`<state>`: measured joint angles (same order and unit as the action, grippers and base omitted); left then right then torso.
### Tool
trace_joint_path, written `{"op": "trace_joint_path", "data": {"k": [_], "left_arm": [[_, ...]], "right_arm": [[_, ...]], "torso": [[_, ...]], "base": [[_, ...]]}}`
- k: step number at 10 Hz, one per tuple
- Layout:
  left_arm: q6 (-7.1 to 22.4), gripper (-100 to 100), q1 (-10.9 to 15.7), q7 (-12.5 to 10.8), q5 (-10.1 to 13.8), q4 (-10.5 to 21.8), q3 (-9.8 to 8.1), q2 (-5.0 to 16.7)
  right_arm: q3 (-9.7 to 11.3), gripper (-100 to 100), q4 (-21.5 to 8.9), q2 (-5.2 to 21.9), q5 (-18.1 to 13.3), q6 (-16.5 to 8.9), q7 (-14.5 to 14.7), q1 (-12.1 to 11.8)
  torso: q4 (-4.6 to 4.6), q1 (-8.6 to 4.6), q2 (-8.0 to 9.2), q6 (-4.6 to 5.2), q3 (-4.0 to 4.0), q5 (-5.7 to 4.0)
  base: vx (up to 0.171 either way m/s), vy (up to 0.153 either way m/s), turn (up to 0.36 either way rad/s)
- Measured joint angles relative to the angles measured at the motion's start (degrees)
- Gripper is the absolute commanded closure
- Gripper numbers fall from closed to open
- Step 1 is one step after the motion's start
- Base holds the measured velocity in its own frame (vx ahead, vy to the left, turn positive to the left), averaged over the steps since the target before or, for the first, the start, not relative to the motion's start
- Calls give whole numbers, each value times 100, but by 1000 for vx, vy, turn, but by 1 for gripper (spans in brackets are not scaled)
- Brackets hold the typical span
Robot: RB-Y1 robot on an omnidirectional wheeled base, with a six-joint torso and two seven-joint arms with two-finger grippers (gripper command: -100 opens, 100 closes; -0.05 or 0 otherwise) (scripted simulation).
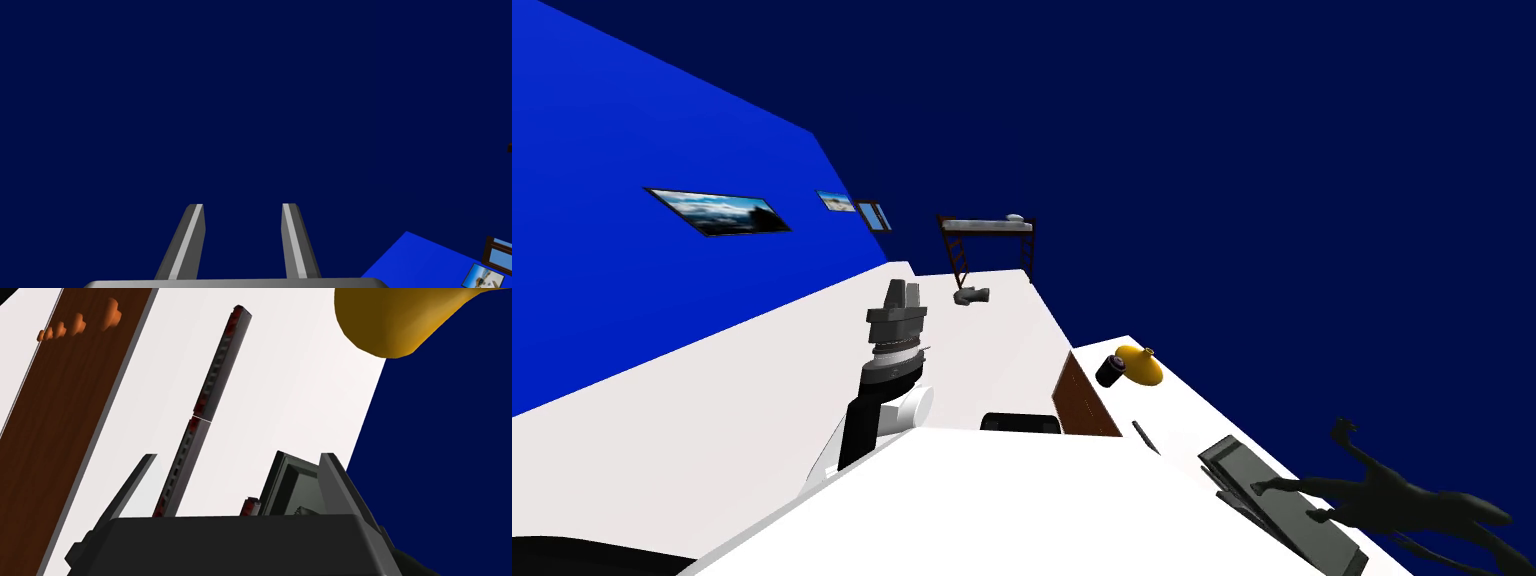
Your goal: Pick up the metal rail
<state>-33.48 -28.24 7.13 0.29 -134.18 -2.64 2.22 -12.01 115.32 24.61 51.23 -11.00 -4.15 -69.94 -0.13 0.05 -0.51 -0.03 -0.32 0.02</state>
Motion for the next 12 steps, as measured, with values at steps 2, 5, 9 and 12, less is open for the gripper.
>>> {"op": "trace_joint_path", "data": {"k": [2, 5, 9, 12], "left_arm": [[0, 0, 1, 0, 0, 0, 0, 0], [0, 0, 0, 0, 0, 0, 0, 0], [0, 0, 0, 0, 0, 0, 0, 0], [0, 0, 0, 0, 0, 0, 0, 0]], "right_arm": [[86, -100, -251, 70, 246, 10, 2, -108], [115, -100, -551, 270, 797, -177, -50, -377], [121, -100, -1013, 351, 1383, -626, -129, -563], [210, -100, -1500, 509, 1919, -837, -118, -669]], "torso": [[5, -13, 19, -1, 12, -3], [2, -7, 9, 0, 5, -2], [2, -12, 8, -1, 5, -3], [3, -9, 11, -2, 7, -3]], "base": [[99, -10, 65], [130, 1, 77], [121, -8, 76], [105, -8, 65]]}}
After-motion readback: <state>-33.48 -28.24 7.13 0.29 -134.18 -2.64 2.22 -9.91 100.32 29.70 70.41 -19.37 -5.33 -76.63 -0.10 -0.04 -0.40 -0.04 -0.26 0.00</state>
